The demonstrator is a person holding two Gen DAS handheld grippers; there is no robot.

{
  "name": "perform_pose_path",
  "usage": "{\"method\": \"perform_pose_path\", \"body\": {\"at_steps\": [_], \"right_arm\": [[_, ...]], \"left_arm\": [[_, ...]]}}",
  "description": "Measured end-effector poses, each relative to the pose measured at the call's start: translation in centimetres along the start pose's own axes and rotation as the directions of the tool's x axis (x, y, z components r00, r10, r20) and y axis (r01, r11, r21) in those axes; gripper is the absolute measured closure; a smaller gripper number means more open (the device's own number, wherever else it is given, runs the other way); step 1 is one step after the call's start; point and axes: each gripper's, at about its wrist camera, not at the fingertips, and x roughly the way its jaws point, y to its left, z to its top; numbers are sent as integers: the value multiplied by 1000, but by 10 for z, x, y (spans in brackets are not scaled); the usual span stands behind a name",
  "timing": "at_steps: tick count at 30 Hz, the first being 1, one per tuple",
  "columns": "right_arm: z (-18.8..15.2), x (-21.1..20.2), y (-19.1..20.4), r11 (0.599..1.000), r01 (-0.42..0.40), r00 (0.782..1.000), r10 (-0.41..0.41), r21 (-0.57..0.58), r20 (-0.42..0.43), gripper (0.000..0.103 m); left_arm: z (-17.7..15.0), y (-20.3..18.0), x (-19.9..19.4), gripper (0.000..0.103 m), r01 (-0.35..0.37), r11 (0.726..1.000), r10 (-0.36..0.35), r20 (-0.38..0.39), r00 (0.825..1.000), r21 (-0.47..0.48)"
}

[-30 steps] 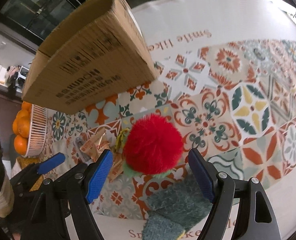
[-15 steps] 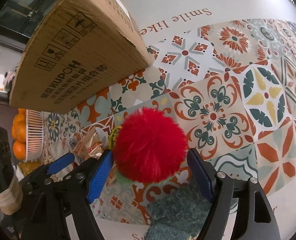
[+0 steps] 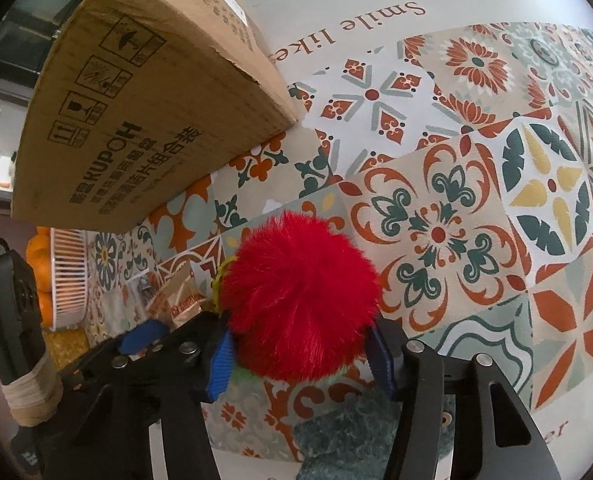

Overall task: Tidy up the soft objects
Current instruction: 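Grasp the red pompom plush with the right tool while the left tool grasps the Fortune Biscuits packet, then carry the biscuit packet with the left tool while the right tool carries the pompom over the box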

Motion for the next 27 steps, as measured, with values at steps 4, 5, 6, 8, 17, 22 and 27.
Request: {"method": "perform_pose_path", "body": {"at_steps": [4,5,6,8,17,22,27], "right_arm": [[4,2,-2,1000,-14,1000,14,7,0,53],[4,3,-2,1000,-14,1000,14,9,0,57],[4,3,-2,1000,-15,1000,15,6,2,59],[3,1,-2,1000,-14,1000,14,-4,11,61],[-12,-19,14,997,26,996,-20,-74,82,64],[-17,-36,22,993,38,992,-24,-113,122,64],[-22,-53,29,989,42,987,-20,-140,159,64]], "left_arm": [[-2,-3,13,45,9,1000,-9,5,1000,-20],[-3,-3,14,48,8,1000,-8,9,1000,-20],[-4,-2,15,48,8,1000,-7,13,1000,-21],[-8,-2,14,49,8,1000,-8,21,1000,-17],[-28,2,-14,49,8,1000,-7,67,998,-15],[-35,2,-39,49,-1,1000,2,125,992,-6],[-44,4,-64,49,-23,1000,22,187,982,7]]}}
